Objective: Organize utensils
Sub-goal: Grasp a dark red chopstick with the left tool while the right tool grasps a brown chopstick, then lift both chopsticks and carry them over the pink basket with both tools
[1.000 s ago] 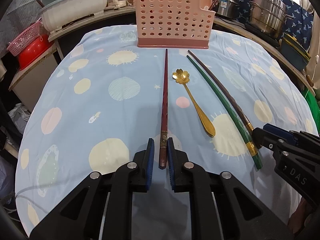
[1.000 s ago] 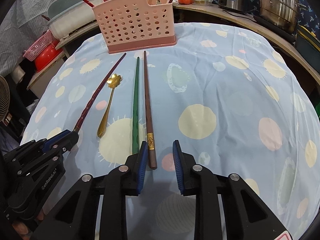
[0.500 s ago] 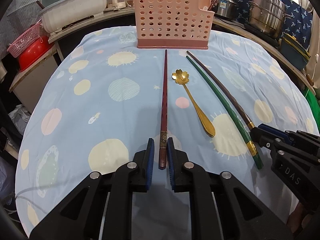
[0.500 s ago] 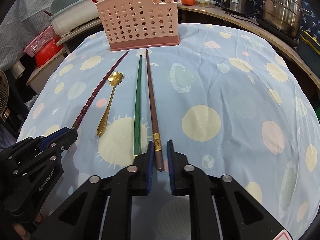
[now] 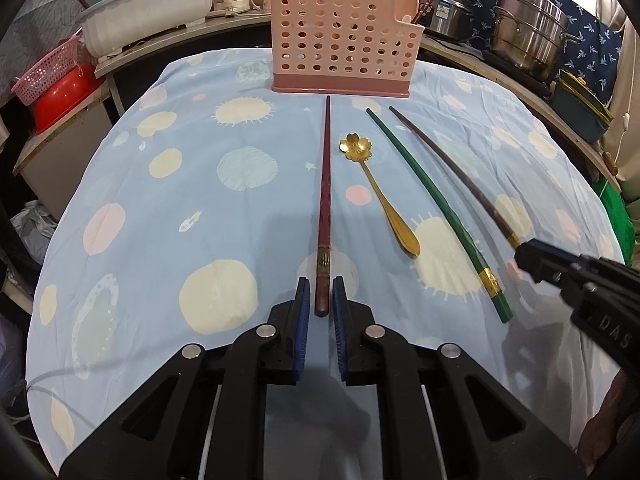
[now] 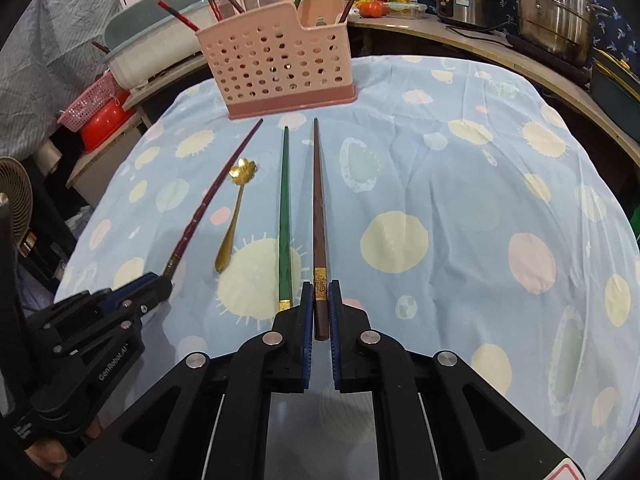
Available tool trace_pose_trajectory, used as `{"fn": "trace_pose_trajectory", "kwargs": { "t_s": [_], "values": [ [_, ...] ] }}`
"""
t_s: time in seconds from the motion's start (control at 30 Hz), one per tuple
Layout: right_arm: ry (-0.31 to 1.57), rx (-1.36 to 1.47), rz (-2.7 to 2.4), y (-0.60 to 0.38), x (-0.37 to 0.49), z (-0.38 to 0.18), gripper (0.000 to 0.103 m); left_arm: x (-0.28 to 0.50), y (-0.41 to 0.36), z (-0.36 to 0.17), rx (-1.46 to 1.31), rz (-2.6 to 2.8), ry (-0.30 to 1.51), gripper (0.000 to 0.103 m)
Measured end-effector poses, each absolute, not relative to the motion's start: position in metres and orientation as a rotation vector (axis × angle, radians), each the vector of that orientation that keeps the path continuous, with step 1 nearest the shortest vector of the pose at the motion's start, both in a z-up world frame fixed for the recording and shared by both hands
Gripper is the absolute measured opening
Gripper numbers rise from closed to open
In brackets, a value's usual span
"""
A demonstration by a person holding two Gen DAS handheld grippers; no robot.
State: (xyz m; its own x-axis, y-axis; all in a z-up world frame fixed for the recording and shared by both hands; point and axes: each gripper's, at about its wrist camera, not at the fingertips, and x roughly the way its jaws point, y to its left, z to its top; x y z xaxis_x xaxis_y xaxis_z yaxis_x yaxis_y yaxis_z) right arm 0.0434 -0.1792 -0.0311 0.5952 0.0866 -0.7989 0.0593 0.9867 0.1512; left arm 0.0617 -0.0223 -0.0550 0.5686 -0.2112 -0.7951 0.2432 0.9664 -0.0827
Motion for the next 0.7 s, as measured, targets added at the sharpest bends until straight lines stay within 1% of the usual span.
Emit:
{"fn": "trace_pose_trajectory", "kwargs": {
  "t_s": [0.13,0.27,0.33,0.4,0.43,0.63,0.67,0.7],
  "values": [
    [0.911,0.182,0.019,-0.182,0.039,-0.021,0.007,0.056,-0.019,-0.051,0.029,-0.275,0.925,0.009],
    [0.91,0.192,0.019,-0.184,0.038,-0.02,0.007,0.055,-0.016,-0.047,0.004,-0.284,0.917,0.01],
    [0.914,0.201,0.02,-0.185,0.038,-0.022,0.007,0.057,-0.015,-0.045,-0.011,-0.288,0.909,0.015],
    [0.916,0.207,0.02,-0.186,0.038,-0.023,0.007,0.06,-0.016,-0.044,-0.002,-0.278,0.901,0.035],
    [0.917,0.208,0.021,-0.186,0.039,-0.023,0.007,0.062,-0.017,-0.044,0.001,-0.277,0.898,0.036],
    [0.92,0.216,0.022,-0.187,0.041,-0.024,0.007,0.08,-0.023,-0.054,0.017,-0.267,0.93,0.034],
    [0.921,0.216,0.022,-0.186,0.041,-0.025,0.007,0.081,-0.024,-0.056,0.022,-0.264,0.934,0.03],
    [0.922,0.215,0.022,-0.186,0.041,-0.025,0.007,0.082,-0.024,-0.056,0.025,-0.262,0.933,0.022]
  ]
}}
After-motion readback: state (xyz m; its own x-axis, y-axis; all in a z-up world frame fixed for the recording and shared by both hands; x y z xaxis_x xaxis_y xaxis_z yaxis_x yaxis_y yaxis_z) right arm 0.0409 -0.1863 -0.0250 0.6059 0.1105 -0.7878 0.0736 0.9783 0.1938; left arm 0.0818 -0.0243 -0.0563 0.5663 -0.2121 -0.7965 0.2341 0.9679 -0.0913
